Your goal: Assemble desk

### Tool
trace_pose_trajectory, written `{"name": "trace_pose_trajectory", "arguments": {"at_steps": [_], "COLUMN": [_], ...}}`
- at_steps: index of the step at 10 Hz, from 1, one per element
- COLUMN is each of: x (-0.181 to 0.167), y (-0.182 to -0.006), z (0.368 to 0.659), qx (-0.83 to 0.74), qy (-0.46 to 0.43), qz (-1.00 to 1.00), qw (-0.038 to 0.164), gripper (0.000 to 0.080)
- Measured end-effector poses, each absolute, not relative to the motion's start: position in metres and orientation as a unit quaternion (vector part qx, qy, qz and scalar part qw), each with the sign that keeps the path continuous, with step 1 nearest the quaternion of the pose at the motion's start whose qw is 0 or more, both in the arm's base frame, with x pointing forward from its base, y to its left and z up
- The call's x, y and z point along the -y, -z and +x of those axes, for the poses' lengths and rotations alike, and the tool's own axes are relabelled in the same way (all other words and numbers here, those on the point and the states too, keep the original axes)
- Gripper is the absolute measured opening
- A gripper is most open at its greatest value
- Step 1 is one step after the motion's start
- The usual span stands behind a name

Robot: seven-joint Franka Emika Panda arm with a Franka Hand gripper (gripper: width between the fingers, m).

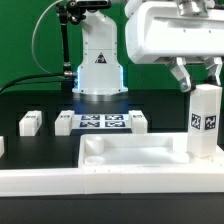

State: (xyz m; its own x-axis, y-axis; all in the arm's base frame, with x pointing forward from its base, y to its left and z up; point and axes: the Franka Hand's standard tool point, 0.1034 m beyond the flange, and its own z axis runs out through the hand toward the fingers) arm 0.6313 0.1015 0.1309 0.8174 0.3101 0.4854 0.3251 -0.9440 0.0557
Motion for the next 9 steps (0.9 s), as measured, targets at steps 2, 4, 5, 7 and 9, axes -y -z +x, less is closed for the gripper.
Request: {"name": "trace_pose_trajectory", "arguments": {"at_steps": [2, 4, 5, 7, 9], "x": [-0.1031, -0.1031, -0.1030, -0.1029, -0.1030], "y": [-0.1311, -0.1312, -0.1313, -0.1312, -0.1312], "z": [0.6337, 0.6338, 0.6339, 0.6338, 0.6338], "qx": [0.166, 0.166, 0.166, 0.166, 0.166], "qy": [0.266, 0.266, 0.266, 0.266, 0.266], "qz": [-0.949, -0.949, -0.949, -0.949, -0.949], "qw": [0.015, 0.015, 0.015, 0.015, 0.015], "gripper": [0.0289, 0.0289, 0.0289, 0.0289, 0.0467]}}
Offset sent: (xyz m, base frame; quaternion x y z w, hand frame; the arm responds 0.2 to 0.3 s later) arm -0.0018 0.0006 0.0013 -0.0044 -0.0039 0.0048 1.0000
